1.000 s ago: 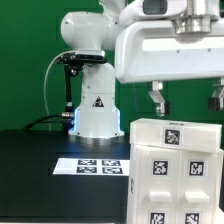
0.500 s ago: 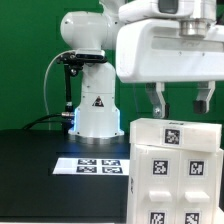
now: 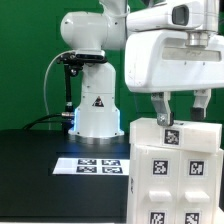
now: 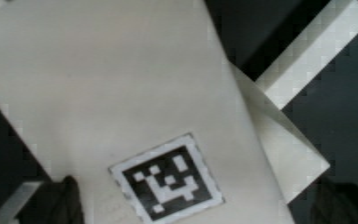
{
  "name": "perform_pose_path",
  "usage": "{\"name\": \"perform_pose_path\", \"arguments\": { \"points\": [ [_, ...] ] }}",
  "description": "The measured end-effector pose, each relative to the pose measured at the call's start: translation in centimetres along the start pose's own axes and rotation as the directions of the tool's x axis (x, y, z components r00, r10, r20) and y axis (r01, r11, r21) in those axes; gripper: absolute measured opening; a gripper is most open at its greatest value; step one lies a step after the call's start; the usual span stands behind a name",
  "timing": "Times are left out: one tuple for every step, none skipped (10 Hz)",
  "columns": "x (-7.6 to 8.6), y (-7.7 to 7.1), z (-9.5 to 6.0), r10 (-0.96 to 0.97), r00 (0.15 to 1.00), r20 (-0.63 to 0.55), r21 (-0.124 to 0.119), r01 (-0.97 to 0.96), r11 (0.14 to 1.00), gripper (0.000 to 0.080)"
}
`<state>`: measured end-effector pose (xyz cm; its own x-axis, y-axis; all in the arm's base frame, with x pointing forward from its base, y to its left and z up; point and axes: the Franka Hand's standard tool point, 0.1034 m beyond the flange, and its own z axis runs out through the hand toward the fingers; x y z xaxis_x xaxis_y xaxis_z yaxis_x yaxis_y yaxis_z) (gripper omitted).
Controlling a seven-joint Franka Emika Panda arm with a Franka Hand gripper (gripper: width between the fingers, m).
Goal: Assemble cabinet
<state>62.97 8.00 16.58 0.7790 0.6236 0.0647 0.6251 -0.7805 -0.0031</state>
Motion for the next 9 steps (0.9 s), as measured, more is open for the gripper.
{"name": "perform_pose_path", "arguments": {
  "points": [
    [-0.04,0.23,0.01,0.004,1.000,-0.003,-0.003,-0.004,1.000,0.0649],
    [0.10,0.43,0.03,0.006,1.000,-0.011,-0.011,-0.006,1.000,0.0649],
    [0.33,0.61,0.02,0.008,1.000,-0.021,-0.021,-0.008,1.000,0.0649],
    [0.42,0.71,0.02,0.008,1.000,-0.027,-0.026,-0.009,1.000,0.0649],
    [0.41,0.73,0.02,0.010,1.000,-0.027,-0.026,-0.011,1.000,0.0649],
    [0.39,0.75,0.02,0.011,1.000,-0.027,-0.026,-0.012,1.000,0.0649],
    [0.36,0.79,0.02,0.013,1.000,-0.027,-0.026,-0.013,1.000,0.0649],
    [0.30,0.83,-0.03,-0.027,1.000,-0.016,-0.036,0.026,0.999,0.0649],
    [0.36,0.78,-0.30,-0.145,0.989,0.019,-0.072,0.146,0.987,0.0649]
  ]
}}
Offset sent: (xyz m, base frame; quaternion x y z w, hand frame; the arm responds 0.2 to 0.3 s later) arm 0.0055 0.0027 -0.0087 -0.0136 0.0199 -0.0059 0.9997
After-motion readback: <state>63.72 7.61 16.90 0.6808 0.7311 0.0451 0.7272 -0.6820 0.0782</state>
